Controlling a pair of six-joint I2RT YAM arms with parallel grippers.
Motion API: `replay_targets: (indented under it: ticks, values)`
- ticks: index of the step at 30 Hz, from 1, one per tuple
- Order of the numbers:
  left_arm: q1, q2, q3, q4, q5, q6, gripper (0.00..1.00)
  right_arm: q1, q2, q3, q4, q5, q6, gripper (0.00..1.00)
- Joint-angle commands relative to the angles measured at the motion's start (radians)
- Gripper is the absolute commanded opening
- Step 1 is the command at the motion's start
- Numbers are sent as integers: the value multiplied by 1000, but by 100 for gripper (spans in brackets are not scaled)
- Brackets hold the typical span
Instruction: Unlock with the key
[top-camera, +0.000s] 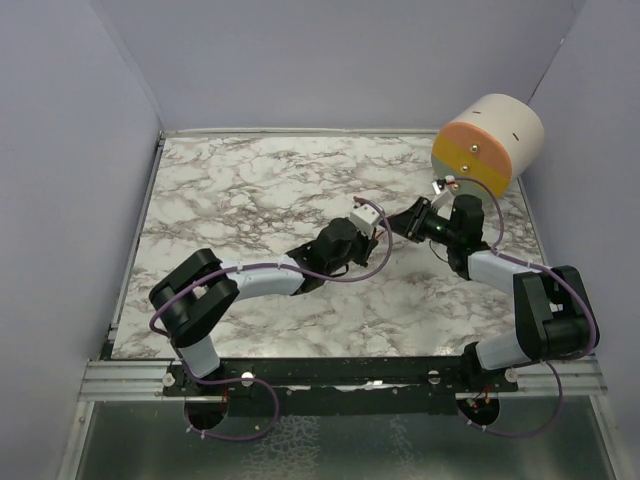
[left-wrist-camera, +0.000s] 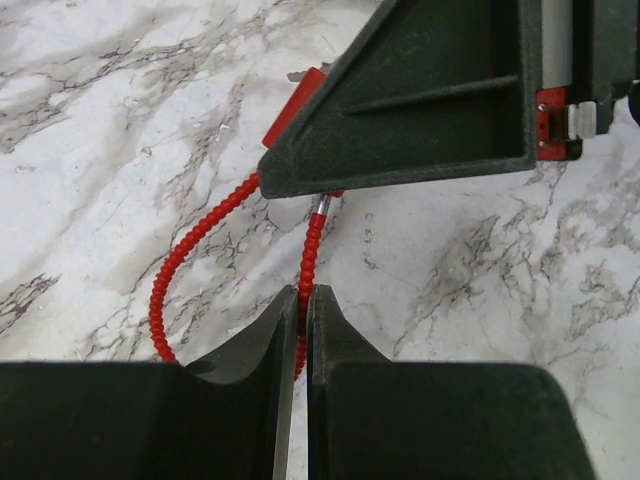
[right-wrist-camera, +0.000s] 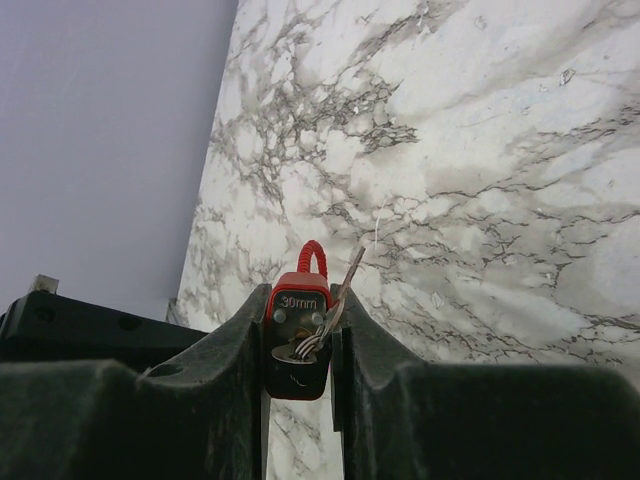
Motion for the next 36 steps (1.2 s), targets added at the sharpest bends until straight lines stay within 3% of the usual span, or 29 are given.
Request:
replay_targets:
  ticks: [1, 10, 14, 19, 27, 31, 36]
  values:
    - [44, 33, 79, -3, -94, -13, 0, -4, -1, 7, -26, -5, -41, 1]
    - [113, 59, 129, -26, -41, -18, 0, -4, 6, 9, -38, -40, -60, 1]
    - [112, 60, 123, -26, 72, 6, 0, -6, 2, 10, -39, -22, -51, 1]
    - [112, 18, 64, -21, 184, 91, 33, -14, 6, 19, -37, -29, -47, 1]
    - [107, -101, -60, 51, 241, 220, 64, -27, 17, 35, -57, -54, -67, 1]
    - [105, -130, -96, 121, 295, 281, 98, -27, 13, 46, -85, -69, -94, 1]
    - [103, -108, -93, 141, 399, 349, 99, -27, 5, 58, -114, -88, -125, 1]
